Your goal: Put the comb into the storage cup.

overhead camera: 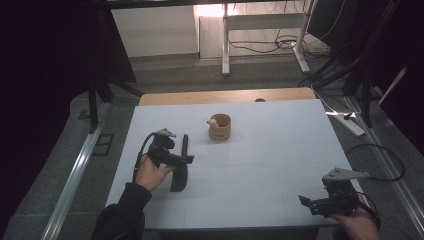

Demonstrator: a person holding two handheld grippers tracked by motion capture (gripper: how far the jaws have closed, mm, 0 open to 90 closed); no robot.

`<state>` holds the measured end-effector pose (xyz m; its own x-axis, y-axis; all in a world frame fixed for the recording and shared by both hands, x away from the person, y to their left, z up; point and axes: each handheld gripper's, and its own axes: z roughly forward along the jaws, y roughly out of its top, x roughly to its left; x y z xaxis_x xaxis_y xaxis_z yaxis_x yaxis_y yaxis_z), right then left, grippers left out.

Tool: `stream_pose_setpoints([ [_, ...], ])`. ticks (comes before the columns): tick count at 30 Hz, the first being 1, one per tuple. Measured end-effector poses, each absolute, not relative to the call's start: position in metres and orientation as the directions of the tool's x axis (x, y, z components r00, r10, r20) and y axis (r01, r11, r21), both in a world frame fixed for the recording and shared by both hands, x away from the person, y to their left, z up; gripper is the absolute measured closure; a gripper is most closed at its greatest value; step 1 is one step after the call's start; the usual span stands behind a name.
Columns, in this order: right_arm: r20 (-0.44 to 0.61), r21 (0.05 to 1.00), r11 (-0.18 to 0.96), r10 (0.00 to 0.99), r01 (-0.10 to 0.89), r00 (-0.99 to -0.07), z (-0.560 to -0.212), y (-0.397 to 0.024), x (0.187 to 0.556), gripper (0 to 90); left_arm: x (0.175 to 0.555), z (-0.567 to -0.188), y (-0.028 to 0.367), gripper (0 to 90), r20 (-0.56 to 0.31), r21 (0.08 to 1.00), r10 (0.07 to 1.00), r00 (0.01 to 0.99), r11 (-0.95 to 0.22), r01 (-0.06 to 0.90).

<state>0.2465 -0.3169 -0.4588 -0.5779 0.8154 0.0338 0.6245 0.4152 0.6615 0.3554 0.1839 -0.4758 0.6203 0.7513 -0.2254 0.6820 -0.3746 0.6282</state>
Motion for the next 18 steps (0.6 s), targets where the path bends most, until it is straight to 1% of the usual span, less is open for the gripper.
stream_pose_setpoints([
  [18,0.032,0.654,0.421,0.815,0.629,-0.578,-0.459,-0.316,0.247,0.0,0.378,-0.476,0.175,0.0,-0.227,0.631,0.741,0.632,-0.382,0.675],
])
